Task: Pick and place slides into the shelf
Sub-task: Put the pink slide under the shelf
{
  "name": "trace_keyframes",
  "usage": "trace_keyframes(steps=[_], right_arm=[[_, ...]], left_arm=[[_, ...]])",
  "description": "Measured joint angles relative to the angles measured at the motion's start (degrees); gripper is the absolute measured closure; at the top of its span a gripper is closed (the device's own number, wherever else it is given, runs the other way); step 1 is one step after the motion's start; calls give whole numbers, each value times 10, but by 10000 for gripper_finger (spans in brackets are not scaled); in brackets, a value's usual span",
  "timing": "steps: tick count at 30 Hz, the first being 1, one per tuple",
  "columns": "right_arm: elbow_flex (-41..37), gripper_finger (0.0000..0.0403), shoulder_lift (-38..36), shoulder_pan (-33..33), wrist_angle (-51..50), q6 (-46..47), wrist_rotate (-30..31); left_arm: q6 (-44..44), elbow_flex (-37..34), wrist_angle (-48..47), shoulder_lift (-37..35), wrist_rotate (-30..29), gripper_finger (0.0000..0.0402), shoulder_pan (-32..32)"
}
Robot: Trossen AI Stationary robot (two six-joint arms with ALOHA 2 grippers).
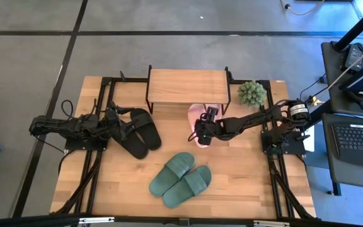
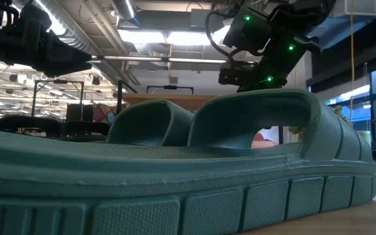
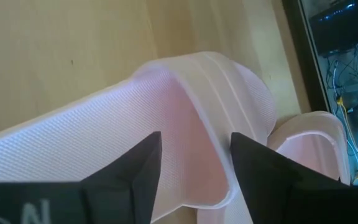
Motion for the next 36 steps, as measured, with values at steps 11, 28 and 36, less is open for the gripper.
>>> trace_keyframes(steps=[11,28,36], right_arm=[[0,209,0,0,-8,-3,-3],[16,91,0,1,-22,-48,-12],[95,92,0,15,-159,3,-12]], left_arm=[[0,0,0,0,0,128,0],[0,0,0,0,0,128,0],[0,0,0,0,0,128,0]])
